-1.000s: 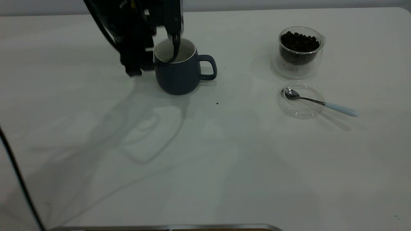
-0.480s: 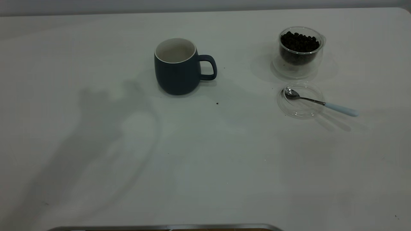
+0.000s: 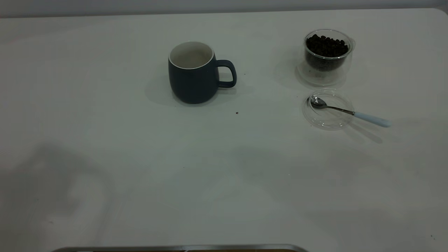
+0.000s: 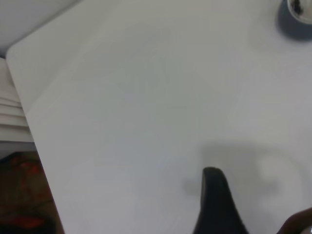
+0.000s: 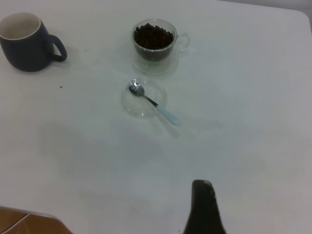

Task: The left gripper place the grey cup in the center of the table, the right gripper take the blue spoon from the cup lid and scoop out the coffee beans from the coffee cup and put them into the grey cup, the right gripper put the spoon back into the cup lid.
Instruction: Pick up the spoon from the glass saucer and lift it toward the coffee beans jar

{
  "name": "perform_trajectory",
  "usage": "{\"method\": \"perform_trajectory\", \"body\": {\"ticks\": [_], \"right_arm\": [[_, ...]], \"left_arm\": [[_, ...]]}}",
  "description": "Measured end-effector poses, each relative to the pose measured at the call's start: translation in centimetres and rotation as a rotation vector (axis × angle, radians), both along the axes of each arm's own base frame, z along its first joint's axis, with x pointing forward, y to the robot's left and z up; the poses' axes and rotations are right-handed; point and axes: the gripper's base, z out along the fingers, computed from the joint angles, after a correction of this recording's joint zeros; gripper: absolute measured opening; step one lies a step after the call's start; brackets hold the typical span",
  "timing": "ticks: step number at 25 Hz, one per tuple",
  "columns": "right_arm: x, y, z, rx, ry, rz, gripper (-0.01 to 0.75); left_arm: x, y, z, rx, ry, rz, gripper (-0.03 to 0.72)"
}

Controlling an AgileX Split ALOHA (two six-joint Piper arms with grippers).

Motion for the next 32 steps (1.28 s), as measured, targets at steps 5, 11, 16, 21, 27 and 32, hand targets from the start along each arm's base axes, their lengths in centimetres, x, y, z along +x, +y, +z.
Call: {"method": "perform_trajectory", "body": {"ticks": [5, 11, 16, 21, 27, 32], "right_arm": [[0.0, 0.0, 0.0, 0.0, 0.0, 0.0, 0.588], [0.0, 0.0, 0.0, 0.0, 0.0, 0.0, 0.588], [0.0, 0.0, 0.0, 0.0, 0.0, 0.0, 0.588], [0.0, 0.0, 0.0, 0.001, 0.0, 0.0, 0.588], [0.0, 0.0, 0.0, 0.001, 0.0, 0.0, 0.588], [0.0, 0.0, 0.0, 0.001, 0.0, 0.0, 0.588]], "left_arm": [[-3.8, 1.6, 1.2, -0.088, -0.081, 0.041, 0.548], [-9.1, 2.8, -1.7, -0.197, -0.042, 0.006, 0.548], [-12.9, 3.7, -7.1, -0.244, 0.048, -0.025, 0.548], [-15.6, 4.5, -12.1, -0.231, 0.098, -0.08, 0.548], [-17.3, 5.2, -15.1, -0.243, 0.093, -0.093, 0.548], [-17.3, 5.0, -15.7, -0.265, 0.079, -0.099, 0.548]]}}
